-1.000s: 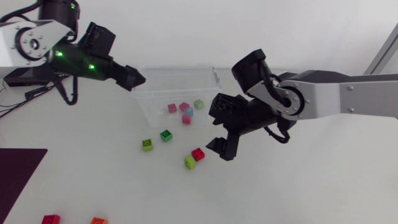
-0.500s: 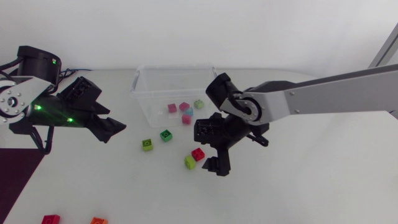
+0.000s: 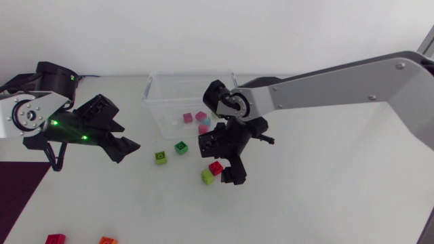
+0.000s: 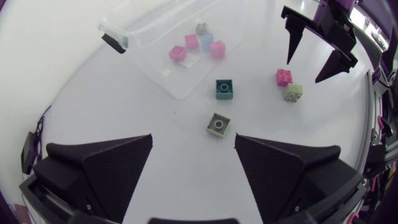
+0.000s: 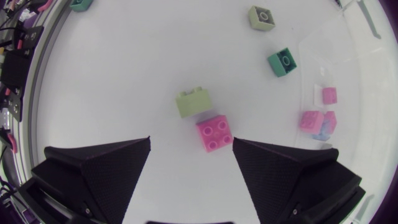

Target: Pick up the duplo bricks and place them in the container

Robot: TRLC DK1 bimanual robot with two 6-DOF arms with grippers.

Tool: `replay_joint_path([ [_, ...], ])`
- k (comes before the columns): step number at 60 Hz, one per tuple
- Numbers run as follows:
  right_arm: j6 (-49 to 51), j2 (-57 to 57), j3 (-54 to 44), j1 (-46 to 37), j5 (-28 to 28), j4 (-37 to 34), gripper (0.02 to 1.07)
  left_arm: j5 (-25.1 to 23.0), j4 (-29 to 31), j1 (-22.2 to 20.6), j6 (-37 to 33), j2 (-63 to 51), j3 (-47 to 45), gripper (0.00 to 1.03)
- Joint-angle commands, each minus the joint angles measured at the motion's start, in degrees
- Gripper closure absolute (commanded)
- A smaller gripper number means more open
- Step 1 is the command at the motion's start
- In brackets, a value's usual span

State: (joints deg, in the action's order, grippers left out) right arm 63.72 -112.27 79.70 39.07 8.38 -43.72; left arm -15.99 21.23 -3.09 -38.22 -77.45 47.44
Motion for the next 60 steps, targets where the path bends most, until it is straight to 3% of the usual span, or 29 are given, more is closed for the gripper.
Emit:
replay_joint_path([
  [1, 2.81, -2.78, 3.09, 0.66, -1.09, -1.71, 0.12, 0.08, -0.84, 0.46, -1.69, -2.09, -1.03, 0.11],
  [27, 6.5, -10.52, 12.58, 1.54, -5.31, -9.01, 0.14, -0.18, -1.19, 0.37, -2.56, -2.88, -1.03, 0.11],
  [43, 6.94, -13.24, 14.96, 1.62, -6.36, -10.06, 0.17, -0.18, -1.11, 0.28, -2.92, -3.15, -1.12, 0.11],
  [53, 7.29, -15.09, 16.1, 1.62, -7.06, -10.77, 0.3, -0.18, -1.11, 0.02, -3.0, -3.94, -1.3, 0.11],
  [60, 7.38, -16.05, 16.54, 1.62, -7.15, -10.77, 0.31, -0.18, -1.19, 0.02, -3.62, -4.64, -1.56, 0.11],
])
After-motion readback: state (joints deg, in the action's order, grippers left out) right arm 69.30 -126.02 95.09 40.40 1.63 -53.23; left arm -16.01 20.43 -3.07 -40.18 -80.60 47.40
